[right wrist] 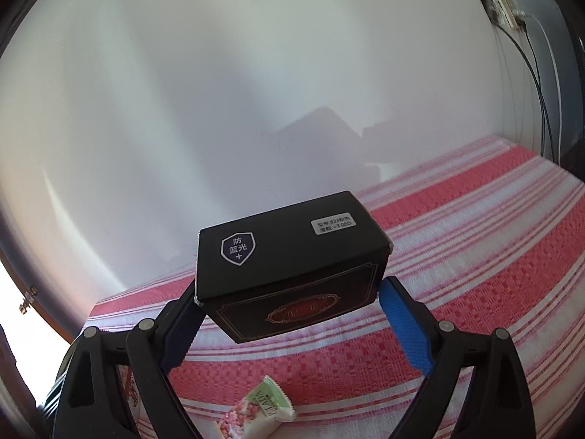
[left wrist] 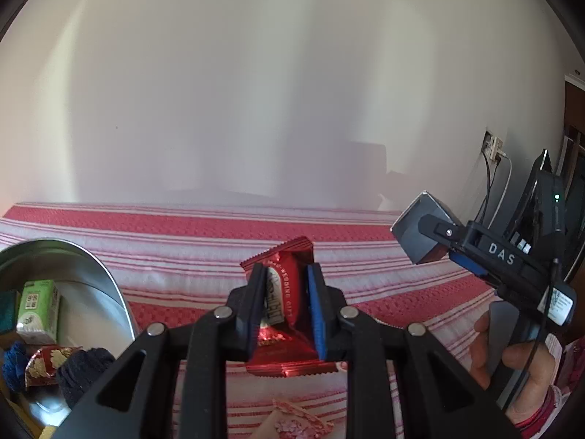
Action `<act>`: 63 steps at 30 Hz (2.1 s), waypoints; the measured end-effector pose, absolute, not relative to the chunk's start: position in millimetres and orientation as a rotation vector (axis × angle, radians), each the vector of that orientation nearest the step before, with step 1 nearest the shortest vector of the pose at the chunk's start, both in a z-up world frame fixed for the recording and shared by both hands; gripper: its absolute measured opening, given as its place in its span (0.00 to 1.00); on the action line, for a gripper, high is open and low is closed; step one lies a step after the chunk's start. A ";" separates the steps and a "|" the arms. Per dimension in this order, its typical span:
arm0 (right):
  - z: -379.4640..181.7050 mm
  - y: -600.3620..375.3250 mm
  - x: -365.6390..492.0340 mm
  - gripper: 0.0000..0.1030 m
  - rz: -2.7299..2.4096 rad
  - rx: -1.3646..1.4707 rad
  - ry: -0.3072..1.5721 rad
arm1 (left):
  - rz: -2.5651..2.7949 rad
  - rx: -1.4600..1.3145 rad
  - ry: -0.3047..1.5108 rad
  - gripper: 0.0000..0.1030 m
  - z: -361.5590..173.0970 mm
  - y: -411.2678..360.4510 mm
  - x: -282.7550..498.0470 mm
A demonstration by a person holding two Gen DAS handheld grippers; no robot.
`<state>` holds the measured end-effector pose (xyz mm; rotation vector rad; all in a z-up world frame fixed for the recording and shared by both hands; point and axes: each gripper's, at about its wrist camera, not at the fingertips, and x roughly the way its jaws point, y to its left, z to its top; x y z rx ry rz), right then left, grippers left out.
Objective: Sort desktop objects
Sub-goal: 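Carry the red packet and black box over the silver tin with both tools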
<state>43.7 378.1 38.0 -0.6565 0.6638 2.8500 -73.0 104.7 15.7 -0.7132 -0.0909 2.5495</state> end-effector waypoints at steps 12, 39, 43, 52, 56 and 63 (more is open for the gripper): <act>49.6 325.7 74.1 0.91 2.929 -0.469 0.420 | 2.641 -0.639 -0.036 0.21 23.7 101.9 -53.0; 50.0 270.1 142.7 0.91 2.872 -0.350 0.289 | 2.753 -0.553 -0.048 0.21 47.4 11.4 25.1; 46.2 266.2 147.5 0.91 2.916 -0.355 0.320 | 2.779 -0.543 -0.071 0.21 48.6 -8.1 33.2; 52.4 193.3 158.4 0.91 3.083 -0.332 0.256 | 2.896 -0.546 -0.128 0.21 48.0 -60.8 38.3; 59.6 168.5 154.8 0.91 3.153 -0.317 0.242 | 2.964 -0.552 -0.143 0.21 46.9 -82.9 33.7; 72.1 137.4 138.6 0.91 3.256 -0.273 0.215 | 3.052 -0.584 -0.186 0.21 42.3 -116.3 20.5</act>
